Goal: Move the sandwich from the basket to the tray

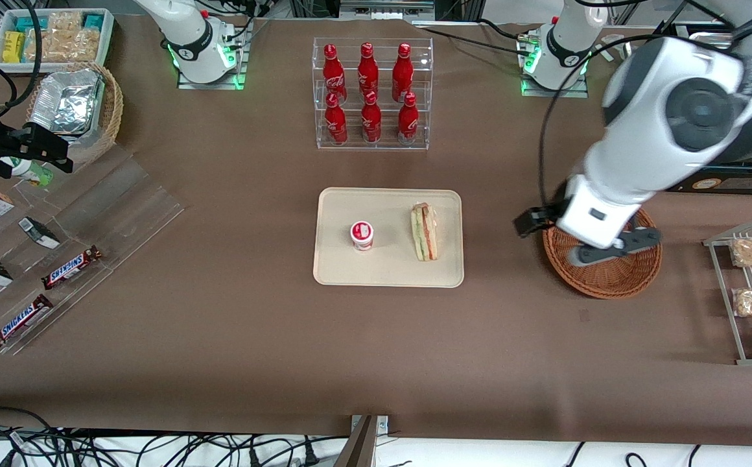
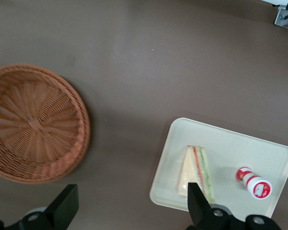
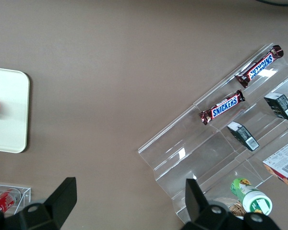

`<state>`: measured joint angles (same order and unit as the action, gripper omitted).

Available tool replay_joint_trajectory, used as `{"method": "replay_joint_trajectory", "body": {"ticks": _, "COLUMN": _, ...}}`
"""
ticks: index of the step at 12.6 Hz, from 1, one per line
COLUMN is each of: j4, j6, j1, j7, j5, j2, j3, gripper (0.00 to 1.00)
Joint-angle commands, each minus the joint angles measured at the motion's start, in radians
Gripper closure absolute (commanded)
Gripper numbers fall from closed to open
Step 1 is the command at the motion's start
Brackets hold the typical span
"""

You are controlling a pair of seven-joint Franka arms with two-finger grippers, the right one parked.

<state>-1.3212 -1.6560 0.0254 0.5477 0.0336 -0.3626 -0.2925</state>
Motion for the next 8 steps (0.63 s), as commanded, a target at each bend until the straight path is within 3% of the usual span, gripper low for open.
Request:
{"method": "replay_joint_trajectory", "body": {"ticks": 1, "j4": -0.001, "j6": 0.100, "j1": 0.030, "j7": -0.283, "j5": -0.058, "j2": 0.045, "j3": 0.151, "gripper": 0.00}}
{"method": "replay_joint_trajectory", "body": {"ticks": 5, "j4": -0.015, "j6": 0.154, "j1": 0.031, "j7": -0.682, "j5": -0.105, "j2": 0.050, "j3": 0.353, "gripper": 0.00}}
{"method": "replay_joint_trajectory", "body": {"ticks": 8, "j4": -0.010, "j6": 0.073, "j1": 0.036, "j7": -0.762, "j5": -0.132, "j2": 0.021, "j3": 0.417, "gripper": 0.00}}
